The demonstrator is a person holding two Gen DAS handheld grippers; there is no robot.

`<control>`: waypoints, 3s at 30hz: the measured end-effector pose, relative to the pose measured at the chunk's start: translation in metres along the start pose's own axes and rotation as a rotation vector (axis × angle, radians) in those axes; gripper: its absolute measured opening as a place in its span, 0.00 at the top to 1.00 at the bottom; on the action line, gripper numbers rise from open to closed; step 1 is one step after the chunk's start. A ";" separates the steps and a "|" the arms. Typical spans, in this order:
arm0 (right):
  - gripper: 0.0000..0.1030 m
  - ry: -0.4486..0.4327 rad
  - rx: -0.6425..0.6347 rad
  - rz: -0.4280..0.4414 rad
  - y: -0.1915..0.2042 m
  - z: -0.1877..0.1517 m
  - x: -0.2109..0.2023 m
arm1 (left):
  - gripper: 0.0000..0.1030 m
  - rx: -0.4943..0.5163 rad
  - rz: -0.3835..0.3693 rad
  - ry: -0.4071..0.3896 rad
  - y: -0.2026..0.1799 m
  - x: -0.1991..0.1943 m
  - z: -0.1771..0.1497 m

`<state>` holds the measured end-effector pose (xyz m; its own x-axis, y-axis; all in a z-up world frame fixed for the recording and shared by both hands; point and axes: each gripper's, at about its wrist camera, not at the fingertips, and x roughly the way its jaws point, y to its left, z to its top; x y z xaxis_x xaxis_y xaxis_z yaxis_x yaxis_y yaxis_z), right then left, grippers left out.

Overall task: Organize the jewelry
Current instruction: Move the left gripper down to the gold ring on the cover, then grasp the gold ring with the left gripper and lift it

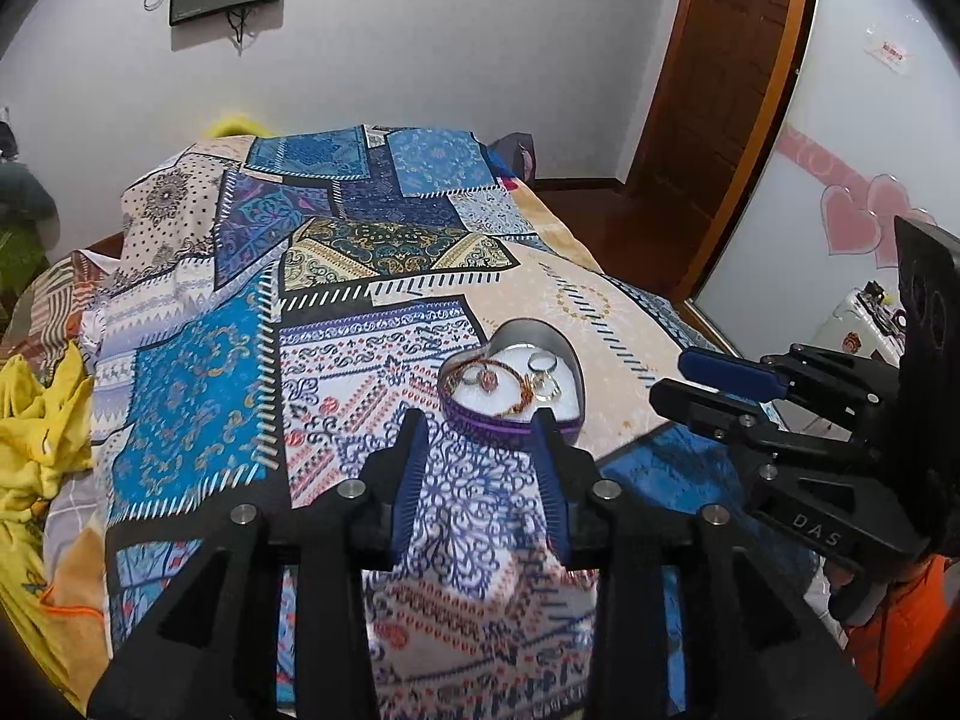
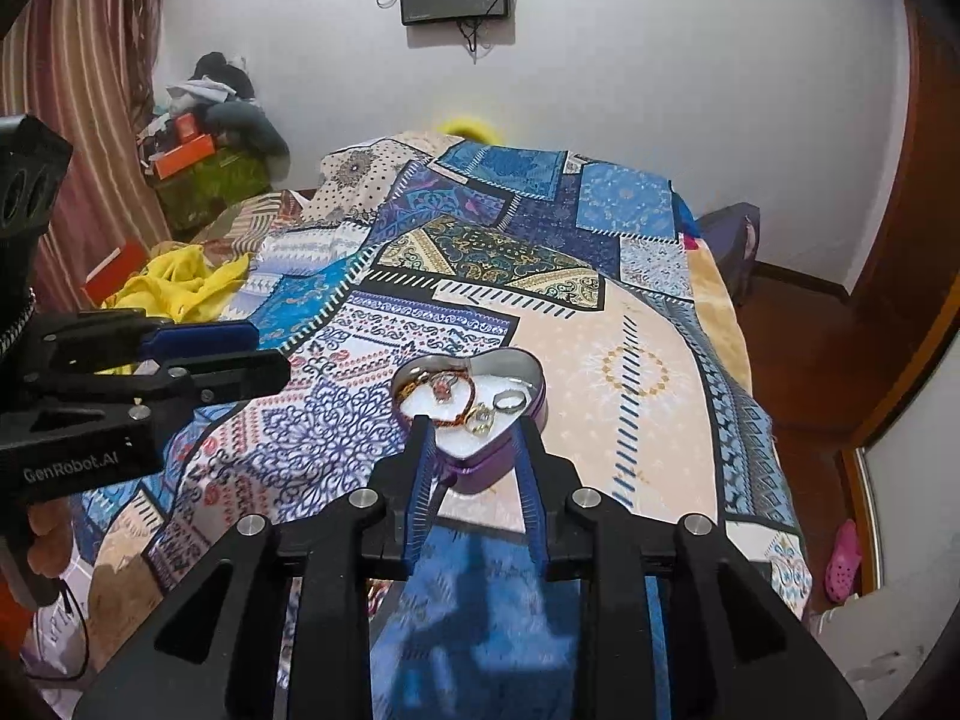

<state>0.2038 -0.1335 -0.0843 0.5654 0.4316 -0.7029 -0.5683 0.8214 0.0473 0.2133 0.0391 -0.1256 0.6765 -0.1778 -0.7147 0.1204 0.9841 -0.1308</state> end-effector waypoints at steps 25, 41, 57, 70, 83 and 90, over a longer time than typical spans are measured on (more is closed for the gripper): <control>0.68 0.134 0.006 0.000 0.004 -0.061 0.011 | 0.65 -0.016 -0.079 0.219 -0.022 0.050 -0.069; 0.68 0.148 0.028 0.016 -0.002 -0.066 0.016 | 0.95 -0.029 -0.144 0.236 -0.031 0.065 -0.068; 0.68 0.162 -0.019 0.037 0.020 -0.059 0.022 | 0.95 -0.020 -0.080 0.169 -0.004 0.028 -0.069; 0.68 0.169 -0.050 0.043 0.034 -0.055 0.027 | 0.79 0.002 -0.040 0.175 0.009 0.013 -0.086; 0.68 0.166 -0.025 0.042 0.027 -0.058 0.024 | 0.61 0.079 -0.021 0.228 -0.014 0.037 -0.096; 0.68 0.162 -0.004 0.044 0.021 -0.060 0.022 | 0.78 0.134 0.028 0.213 -0.020 0.041 -0.097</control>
<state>0.1685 -0.1286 -0.1411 0.4359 0.4012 -0.8056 -0.5933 0.8012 0.0779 0.1687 0.0121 -0.2190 0.5139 -0.1332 -0.8475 0.2090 0.9775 -0.0269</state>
